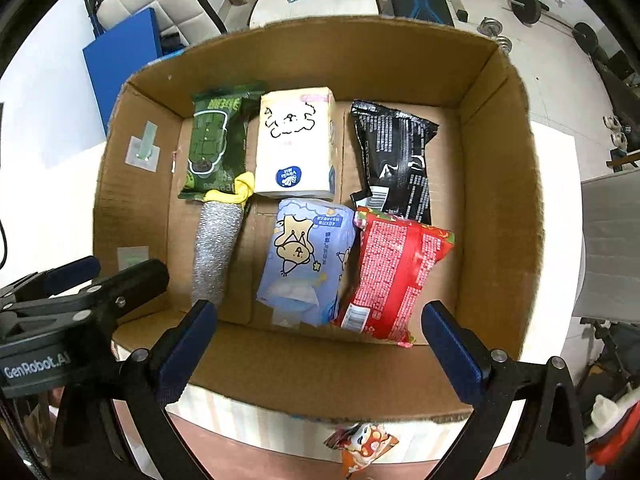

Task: Organize soft objects
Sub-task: 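Grasp the orange panda snack bag with the right gripper while the left grasps the lilac cloth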

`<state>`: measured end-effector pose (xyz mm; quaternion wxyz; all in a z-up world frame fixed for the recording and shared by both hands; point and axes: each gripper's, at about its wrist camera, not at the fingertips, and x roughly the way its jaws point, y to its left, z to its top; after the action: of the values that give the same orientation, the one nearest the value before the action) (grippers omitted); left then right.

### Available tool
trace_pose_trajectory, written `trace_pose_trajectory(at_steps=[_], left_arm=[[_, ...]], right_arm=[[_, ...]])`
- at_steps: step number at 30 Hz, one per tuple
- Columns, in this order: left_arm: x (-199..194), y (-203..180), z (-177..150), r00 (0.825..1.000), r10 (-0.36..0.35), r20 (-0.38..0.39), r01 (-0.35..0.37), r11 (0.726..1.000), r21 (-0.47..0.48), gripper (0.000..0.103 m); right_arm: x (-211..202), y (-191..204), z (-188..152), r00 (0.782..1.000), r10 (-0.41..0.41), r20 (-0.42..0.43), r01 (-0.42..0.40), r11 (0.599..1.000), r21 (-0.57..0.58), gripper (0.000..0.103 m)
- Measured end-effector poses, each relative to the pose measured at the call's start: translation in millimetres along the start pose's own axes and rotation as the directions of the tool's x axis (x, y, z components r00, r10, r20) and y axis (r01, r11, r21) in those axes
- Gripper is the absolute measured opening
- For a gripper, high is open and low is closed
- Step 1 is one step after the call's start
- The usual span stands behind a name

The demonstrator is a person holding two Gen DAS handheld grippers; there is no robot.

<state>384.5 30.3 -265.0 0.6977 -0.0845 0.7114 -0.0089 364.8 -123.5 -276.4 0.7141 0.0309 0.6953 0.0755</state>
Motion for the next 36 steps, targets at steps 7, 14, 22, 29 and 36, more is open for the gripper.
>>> trace_pose_trajectory(at_steps=[7, 14, 22, 29, 36], left_arm=[[-49.7, -3.3, -25.0, 0.988, 0.014, 0.151, -0.019, 0.999, 0.030, 0.101], [-43.2, 28.2, -99.6, 0.956, 0.165, 0.244, -0.201, 0.971, 0.131, 0.101], [78.1, 45.2, -117.4, 0.933, 0.355, 0.067, -0.353, 0.860, 0.369, 0.101], [124.2, 23.6, -115.5, 0.902, 0.418, 0.106, -0.406, 0.741, 0.535, 0.101], [124.5, 7.0, -133.4, 0.959, 0.283, -0.015, -0.233, 0.817, 0.528, 0.098]], right_arm=[[-36.9, 2.7, -22.5, 0.993, 0.075, 0.088, -0.073, 0.997, -0.027, 0.103], [-55.6, -8.3, -104.5, 0.983, 0.133, 0.126, -0.125, 0.990, -0.066, 0.103], [20.6, -13.0, -161.6, 0.997, 0.070, -0.022, -0.071, 0.997, -0.038, 0.103], [63.1, -22.4, -175.4, 0.996, -0.036, -0.086, 0.033, 0.999, -0.034, 0.103], [91.6, -44.3, -188.1, 0.985, 0.001, -0.172, 0.001, 1.000, 0.014, 0.103]])
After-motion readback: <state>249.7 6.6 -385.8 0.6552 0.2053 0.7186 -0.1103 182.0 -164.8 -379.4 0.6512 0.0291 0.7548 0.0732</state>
